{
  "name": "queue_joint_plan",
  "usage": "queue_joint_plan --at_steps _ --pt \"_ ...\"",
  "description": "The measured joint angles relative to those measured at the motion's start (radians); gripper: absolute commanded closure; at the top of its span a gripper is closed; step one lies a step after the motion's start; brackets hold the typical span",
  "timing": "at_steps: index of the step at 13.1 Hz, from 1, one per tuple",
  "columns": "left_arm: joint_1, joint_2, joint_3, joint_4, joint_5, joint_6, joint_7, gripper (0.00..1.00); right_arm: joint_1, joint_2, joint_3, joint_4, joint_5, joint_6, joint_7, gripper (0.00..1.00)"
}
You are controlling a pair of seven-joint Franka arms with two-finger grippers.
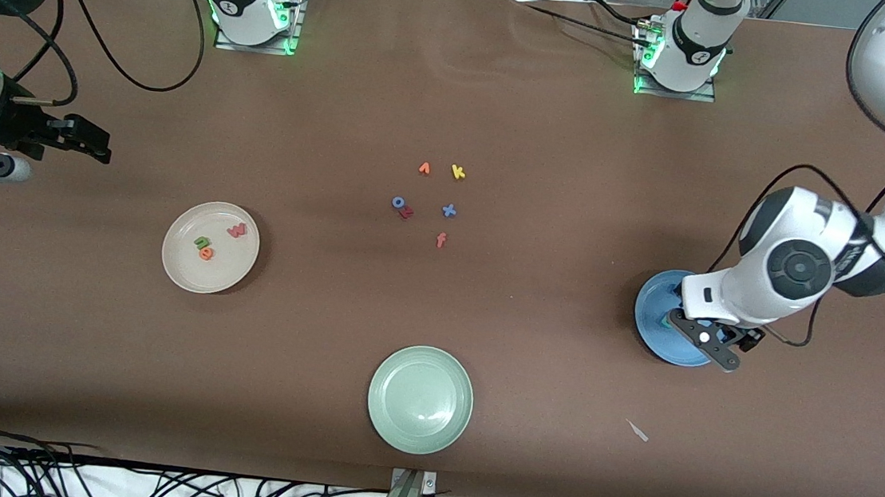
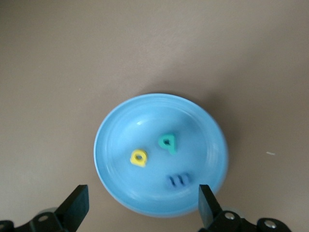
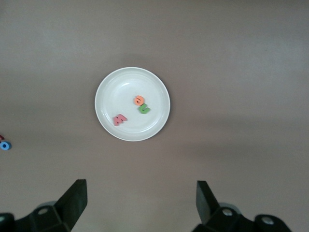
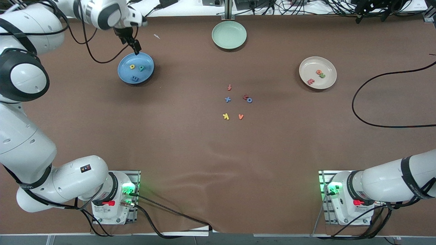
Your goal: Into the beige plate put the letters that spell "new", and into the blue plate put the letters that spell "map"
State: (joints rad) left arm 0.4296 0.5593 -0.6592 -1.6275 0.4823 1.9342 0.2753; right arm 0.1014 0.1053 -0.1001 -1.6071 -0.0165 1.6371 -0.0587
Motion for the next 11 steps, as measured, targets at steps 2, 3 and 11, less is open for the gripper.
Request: queue_joint_plan --at_steps 2,3,11 --pt "-0.003 -0.043 -0.026 0.109 -0.082 -0.178 -0.018 0.00 0.000 0.000 -0.005 0.010 0.000 -0.006 -0.006 0.00" --pt "-0.009 -0.055 -0.032 0.165 -0.101 -0.253 -0.039 0.00 0.001 0.000 -0.005 0.021 0.000 -0.011 -0.006 0.00" --pt "-0.391 -0.377 0.497 0.235 -0.450 -0.327 -0.297 0.00 0.008 0.005 0.002 0.084 0.000 -0.015 -0.006 0.00"
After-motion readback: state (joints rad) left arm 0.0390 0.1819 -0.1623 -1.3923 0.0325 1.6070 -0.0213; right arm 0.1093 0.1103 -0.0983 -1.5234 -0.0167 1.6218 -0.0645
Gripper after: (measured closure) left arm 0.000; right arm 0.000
